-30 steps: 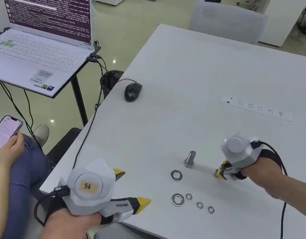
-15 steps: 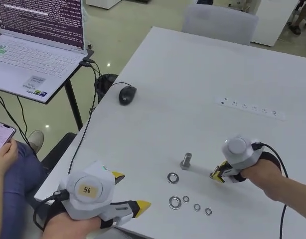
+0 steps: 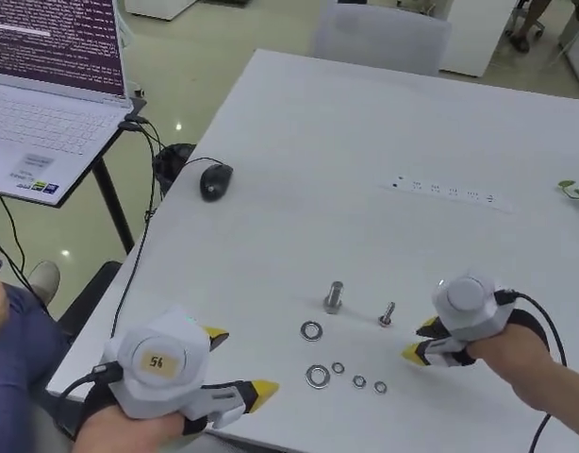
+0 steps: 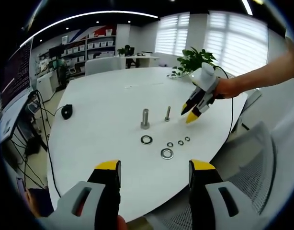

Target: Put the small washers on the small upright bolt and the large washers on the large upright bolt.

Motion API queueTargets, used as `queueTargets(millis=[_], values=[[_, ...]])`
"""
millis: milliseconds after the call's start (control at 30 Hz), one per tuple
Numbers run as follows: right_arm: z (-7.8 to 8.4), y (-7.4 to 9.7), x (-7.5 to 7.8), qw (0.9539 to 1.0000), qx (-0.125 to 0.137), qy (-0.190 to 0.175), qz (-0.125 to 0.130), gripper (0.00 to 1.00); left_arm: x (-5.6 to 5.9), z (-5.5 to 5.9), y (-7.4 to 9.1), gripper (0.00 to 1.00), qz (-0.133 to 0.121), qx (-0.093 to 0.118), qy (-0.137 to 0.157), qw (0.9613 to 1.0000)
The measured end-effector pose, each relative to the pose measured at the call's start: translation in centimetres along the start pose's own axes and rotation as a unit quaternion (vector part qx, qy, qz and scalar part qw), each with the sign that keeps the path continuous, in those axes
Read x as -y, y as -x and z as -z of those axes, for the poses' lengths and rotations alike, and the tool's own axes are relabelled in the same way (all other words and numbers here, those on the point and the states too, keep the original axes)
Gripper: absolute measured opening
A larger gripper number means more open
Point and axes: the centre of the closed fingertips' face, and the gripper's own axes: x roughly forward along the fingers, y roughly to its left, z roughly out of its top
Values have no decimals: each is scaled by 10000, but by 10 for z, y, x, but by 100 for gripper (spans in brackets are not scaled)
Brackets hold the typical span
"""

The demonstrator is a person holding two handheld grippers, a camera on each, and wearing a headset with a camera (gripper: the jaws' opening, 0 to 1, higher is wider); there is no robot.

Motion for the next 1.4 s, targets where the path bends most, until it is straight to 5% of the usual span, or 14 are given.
queueTargets(millis=[367, 733, 833, 1000, 1400], values=[[5, -6, -40, 9993, 184, -83, -313, 29, 6, 0, -3, 57, 183, -49, -163, 9997], [-1, -24, -69, 9963, -35, 610, -598, 26, 9, -1, -5, 56, 305, -78, -283, 9991], [4, -27, -72, 9937, -245, 927, -578, 25, 8, -1, -5, 56, 307, -79, -301, 9990], [-1, -27, -73, 9903, -164, 1284, -510, 20, 7, -2, -5, 56, 290, -55, -272, 9992], [-1, -28, -75, 9890, -249, 1348, -556, 15, 9, -5, -7, 56, 273, -4, -244, 9993]])
